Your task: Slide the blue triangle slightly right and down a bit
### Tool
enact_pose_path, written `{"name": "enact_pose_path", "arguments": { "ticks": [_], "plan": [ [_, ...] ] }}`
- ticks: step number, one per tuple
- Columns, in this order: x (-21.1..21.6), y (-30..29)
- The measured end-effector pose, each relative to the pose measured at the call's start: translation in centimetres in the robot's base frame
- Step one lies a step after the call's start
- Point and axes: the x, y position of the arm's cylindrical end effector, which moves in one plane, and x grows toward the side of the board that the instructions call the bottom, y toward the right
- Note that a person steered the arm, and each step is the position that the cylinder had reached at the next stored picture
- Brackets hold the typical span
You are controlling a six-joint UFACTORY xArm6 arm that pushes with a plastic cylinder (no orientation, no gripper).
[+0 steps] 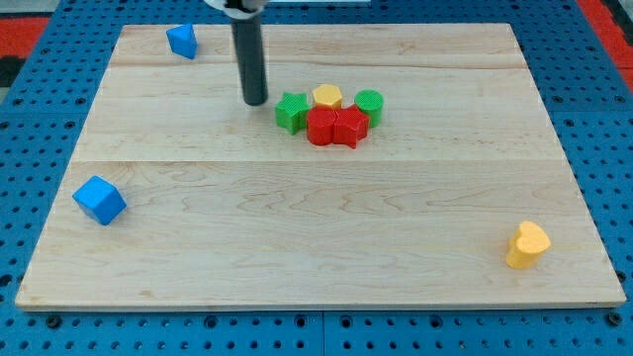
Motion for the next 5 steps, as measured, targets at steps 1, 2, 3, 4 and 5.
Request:
{"name": "enact_pose_path", "arguments": {
  "ticks": [1,2,3,4,5],
  "plan": [
    [-3.3,-6.4],
    [-5.1,-13.3],
    [-9.0,-16.8],
    [-12.9,-17.2],
    [-12.6,-13.2]
  ]
}}
